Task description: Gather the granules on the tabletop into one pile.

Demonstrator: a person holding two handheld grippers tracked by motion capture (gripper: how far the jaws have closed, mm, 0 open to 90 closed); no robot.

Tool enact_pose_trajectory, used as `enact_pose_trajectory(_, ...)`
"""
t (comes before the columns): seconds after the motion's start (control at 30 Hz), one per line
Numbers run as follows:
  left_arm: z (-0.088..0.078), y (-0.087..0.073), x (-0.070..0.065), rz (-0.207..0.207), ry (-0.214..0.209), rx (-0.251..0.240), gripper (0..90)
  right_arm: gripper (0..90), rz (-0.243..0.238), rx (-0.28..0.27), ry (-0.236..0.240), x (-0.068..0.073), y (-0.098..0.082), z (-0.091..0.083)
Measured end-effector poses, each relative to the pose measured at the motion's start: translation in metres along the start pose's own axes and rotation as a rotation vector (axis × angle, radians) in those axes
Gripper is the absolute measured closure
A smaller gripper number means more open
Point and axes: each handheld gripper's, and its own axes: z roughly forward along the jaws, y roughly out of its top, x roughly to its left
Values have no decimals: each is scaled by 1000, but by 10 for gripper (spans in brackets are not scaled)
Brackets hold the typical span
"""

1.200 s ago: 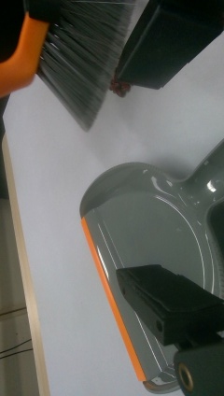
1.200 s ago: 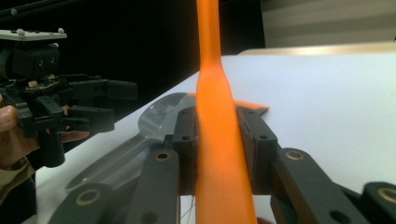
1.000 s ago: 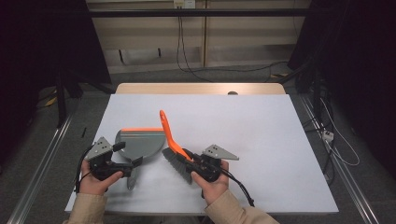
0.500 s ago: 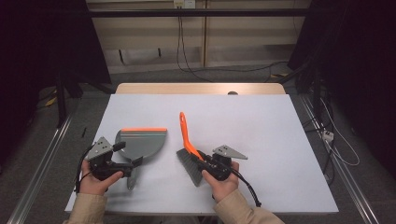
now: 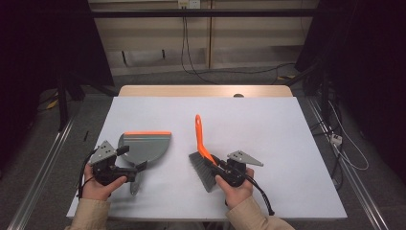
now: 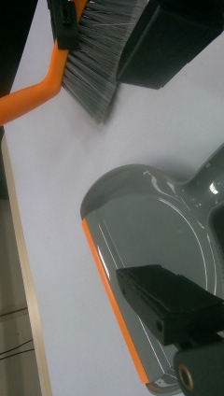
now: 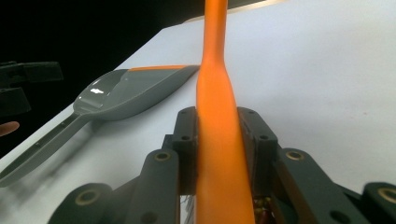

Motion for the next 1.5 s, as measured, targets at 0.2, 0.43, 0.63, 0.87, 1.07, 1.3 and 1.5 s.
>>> enact_pose_trajectory(0.2, 0, 0, -1, 7, 0, 4, 64, 708, 15, -3, -12, -5, -1, -6)
enact_pose_trajectory(0.43, 1, 0, -1, 8, -2, 5, 64, 709, 43, -20, -9, -6, -2, -7)
enact_pose_trajectory(0.63, 0, 0, 0, 3, 0, 0, 64, 710, 53, -20, -8, -7, -1, -7)
enact_pose_trajectory(0.87, 0, 1, 0, 4, 1, 1, 64, 714, 88, -20, 42, 2, 6, 0)
enact_pose_trajectory(1.07, 0, 0, 1, -1, 1, -1, 64, 714, 112, -3, 85, 19, 9, 27)
enact_pose_trajectory(1.3, -1, -1, 3, -5, 2, -6, 64, 711, 109, 42, 19, 9, 11, 37)
enact_pose_trajectory(1.5, 0, 0, 1, 0, 1, 1, 64, 711, 114, 30, -9, -7, 14, 22)
